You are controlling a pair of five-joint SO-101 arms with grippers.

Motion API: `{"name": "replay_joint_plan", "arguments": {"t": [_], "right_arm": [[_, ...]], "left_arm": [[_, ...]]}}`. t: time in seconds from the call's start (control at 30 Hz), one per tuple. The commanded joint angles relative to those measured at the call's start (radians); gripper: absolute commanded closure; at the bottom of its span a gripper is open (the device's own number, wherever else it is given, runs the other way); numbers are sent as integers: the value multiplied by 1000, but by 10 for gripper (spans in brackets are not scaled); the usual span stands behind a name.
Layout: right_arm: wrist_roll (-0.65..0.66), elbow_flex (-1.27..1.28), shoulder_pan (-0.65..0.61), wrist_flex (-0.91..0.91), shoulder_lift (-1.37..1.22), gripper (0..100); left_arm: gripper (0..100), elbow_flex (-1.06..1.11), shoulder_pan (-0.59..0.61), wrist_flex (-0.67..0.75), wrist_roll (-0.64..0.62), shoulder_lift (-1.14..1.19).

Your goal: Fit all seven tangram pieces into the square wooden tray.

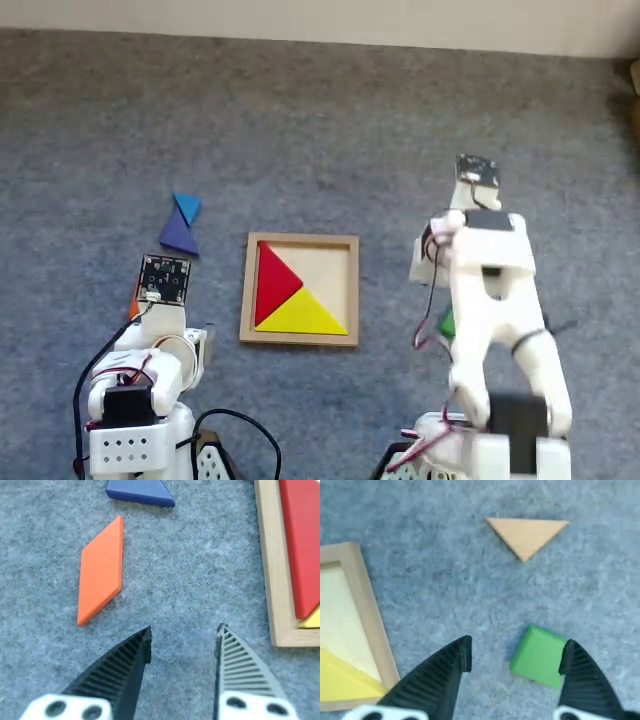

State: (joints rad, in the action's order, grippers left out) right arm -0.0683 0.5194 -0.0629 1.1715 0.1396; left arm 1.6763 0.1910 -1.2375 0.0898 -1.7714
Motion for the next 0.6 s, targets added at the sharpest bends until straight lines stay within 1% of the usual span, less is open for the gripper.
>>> {"name": "replay_joint_plan", "arguments": {"t": [0.0,0.13,0.27,0.37,0.47,0.57], "right_arm": [[8,-150,2,51,-107,718],[-52,-213,4,130,-139,718],[-81,-219,7,173,-140,718],[-89,-196,12,168,-147,718],[-87,-150,56,154,-147,718],[-86,-116,111,101,-148,718]], "left_arm": [[787,21,5,-5,-9,-50],[787,21,5,-5,-9,-50],[787,21,5,-5,-9,-50],[787,21,5,-5,-9,-50],[787,21,5,-5,-9,-50],[787,21,5,-5,-9,-50]]}}
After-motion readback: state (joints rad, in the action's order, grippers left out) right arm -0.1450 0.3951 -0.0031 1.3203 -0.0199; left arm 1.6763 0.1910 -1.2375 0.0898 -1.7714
